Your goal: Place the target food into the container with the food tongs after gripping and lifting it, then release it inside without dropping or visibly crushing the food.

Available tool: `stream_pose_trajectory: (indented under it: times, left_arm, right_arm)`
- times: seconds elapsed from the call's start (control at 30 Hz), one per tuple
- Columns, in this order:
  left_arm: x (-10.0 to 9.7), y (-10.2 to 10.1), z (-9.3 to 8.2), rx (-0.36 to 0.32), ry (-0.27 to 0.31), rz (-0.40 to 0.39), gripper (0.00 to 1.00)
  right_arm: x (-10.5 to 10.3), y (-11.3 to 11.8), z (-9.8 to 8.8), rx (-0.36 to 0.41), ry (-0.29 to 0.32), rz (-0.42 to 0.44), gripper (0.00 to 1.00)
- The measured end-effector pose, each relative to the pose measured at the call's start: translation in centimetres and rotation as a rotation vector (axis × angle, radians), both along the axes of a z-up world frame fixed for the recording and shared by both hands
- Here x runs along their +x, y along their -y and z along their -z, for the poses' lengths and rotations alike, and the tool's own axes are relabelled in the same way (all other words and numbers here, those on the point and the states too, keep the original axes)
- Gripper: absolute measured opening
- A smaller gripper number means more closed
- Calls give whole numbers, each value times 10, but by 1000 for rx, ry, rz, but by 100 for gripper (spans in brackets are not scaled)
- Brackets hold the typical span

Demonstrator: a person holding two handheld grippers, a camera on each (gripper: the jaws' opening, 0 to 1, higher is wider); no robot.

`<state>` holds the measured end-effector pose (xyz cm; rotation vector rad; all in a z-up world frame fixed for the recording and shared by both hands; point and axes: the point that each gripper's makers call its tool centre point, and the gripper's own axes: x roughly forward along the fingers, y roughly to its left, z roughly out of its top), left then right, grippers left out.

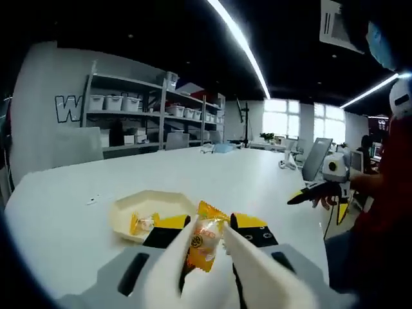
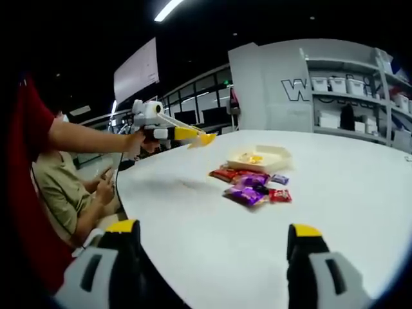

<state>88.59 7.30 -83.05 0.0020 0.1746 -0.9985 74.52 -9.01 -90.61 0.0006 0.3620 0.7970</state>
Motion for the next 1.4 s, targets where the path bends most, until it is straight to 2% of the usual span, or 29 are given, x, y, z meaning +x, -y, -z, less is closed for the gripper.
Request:
stream_pose_trajectory:
  times: [0.17,0.4,0.63,0.8,1.03,1.17,1.4]
  left_arm:
    - [15,-1,-1,0,-2,-18,23]
    - [34,6,8,13,-8,-30,23]
    - [45,20,15,21,-20,-18,23]
    - [59,30,27,57,-23,-19,23]
    - [74,40,31,74,-20,-23,23]
    - [83,41,33,98,38,-29,27]
    - [76,38,37,113,25,-13,28]
  right_arm:
    - [0,4,0,5,-4,10,94]
    - [0,14,-5,7,6,34,94]
    - [1,22,-4,4,8,56,95]
    - [1,30,-1,-4,-2,69,95]
    - [2,43,1,-8,-3,101,95]
    - [4,44,0,-9,-3,107,94]
    - [5,40,1,-15,-7,100,94]
